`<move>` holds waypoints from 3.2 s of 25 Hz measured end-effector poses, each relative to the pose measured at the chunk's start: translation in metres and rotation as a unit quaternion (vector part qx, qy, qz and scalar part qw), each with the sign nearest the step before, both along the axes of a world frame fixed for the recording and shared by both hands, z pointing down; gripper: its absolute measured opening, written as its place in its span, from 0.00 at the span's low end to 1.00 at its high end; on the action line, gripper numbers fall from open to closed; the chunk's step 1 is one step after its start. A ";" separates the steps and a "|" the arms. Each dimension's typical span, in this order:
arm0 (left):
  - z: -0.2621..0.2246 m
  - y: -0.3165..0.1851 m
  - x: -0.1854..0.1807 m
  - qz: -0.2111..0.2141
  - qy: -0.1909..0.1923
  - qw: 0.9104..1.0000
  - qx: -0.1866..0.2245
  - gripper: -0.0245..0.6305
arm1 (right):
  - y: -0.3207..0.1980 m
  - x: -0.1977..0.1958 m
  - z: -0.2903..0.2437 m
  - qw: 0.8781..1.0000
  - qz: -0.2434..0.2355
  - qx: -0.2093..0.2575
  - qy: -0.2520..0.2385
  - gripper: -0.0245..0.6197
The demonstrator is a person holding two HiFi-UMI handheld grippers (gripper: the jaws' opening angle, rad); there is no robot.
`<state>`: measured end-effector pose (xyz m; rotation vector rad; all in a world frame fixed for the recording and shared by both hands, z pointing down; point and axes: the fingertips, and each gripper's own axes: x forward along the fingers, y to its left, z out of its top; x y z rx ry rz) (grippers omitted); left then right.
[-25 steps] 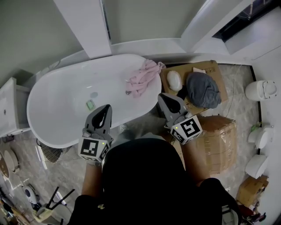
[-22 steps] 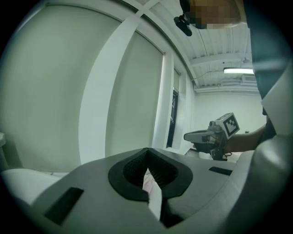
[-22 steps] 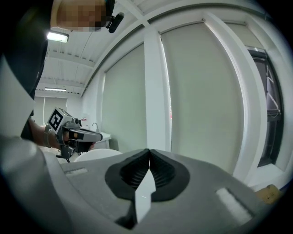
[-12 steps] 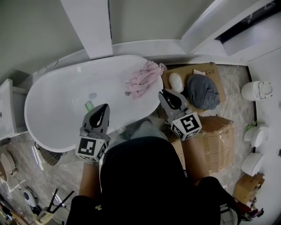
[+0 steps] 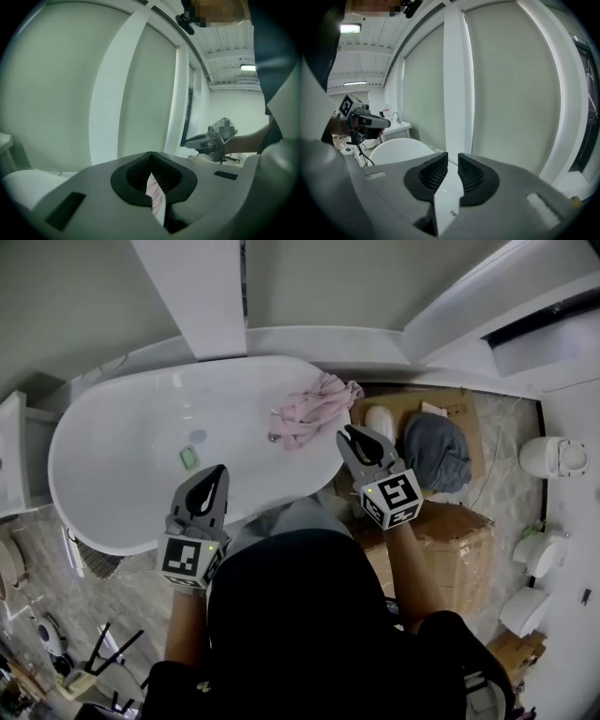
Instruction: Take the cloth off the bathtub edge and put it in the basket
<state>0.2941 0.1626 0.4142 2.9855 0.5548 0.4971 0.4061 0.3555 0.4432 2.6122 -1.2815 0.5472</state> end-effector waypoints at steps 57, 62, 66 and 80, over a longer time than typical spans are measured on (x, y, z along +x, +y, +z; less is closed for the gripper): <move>0.170 0.079 0.049 -0.225 -0.282 0.932 -0.026 0.05 | 0.078 0.267 0.577 0.877 -0.078 -0.396 -0.262 0.82; 0.172 0.075 0.036 -0.236 -0.309 0.921 -0.031 0.05 | 0.081 0.273 0.579 0.863 -0.070 -0.435 -0.245 0.66; 0.174 0.074 0.029 -0.240 -0.309 0.920 -0.032 0.05 | 0.082 0.276 0.575 0.867 -0.058 -0.429 -0.248 0.54; 0.155 0.073 0.011 -0.260 -0.273 0.926 -0.035 0.05 | 0.086 0.272 0.529 0.885 -0.002 -0.398 -0.243 0.32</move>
